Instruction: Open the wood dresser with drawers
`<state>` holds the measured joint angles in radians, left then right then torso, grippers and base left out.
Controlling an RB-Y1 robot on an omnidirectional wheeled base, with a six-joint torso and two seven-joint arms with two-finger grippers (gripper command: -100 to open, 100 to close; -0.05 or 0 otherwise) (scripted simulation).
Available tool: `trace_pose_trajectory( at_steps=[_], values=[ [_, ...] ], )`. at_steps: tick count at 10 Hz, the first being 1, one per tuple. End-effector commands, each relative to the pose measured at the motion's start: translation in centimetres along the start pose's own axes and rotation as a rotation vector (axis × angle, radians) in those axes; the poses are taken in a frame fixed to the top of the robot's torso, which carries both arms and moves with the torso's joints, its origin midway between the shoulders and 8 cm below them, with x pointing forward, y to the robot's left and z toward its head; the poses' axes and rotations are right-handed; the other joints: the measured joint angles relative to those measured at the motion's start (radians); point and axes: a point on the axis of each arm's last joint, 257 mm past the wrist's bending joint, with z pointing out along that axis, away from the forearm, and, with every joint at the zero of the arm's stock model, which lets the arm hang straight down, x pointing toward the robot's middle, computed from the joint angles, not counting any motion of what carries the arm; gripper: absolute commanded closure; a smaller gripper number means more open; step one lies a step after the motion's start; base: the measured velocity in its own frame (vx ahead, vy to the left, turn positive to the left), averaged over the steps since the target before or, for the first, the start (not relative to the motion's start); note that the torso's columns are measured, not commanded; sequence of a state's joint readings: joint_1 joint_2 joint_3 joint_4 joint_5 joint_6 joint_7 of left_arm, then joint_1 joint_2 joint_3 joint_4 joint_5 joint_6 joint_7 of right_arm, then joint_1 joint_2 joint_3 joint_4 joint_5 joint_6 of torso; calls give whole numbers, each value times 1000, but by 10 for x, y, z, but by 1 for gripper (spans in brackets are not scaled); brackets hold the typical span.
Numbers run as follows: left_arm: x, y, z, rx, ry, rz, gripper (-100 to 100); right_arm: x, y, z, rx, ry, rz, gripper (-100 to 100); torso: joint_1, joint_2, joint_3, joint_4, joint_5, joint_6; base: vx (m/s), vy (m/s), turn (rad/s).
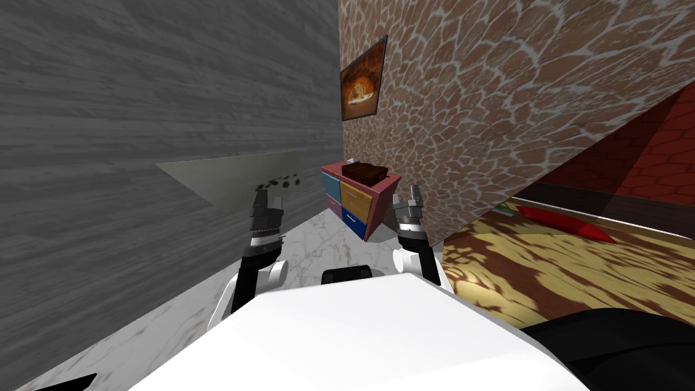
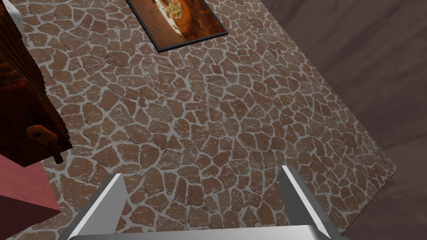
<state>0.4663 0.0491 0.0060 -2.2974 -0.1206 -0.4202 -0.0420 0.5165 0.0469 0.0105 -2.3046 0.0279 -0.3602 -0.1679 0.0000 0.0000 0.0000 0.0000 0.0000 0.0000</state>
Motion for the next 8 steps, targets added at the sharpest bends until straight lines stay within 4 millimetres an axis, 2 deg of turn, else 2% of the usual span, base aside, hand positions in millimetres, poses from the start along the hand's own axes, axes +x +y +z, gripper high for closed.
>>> trace_pose_trajectory(
  at_steps=[1,8],
  values=[
    [0,0,0,0,0,0,0,0,0,0,0,0,0,0,0,40,-82,41,0,0,0,0,0],
    [0,0,0,0,0,0,0,0,0,0,0,0,0,0,0,544,-1087,544,0,0,0,0,0]
  ],
)
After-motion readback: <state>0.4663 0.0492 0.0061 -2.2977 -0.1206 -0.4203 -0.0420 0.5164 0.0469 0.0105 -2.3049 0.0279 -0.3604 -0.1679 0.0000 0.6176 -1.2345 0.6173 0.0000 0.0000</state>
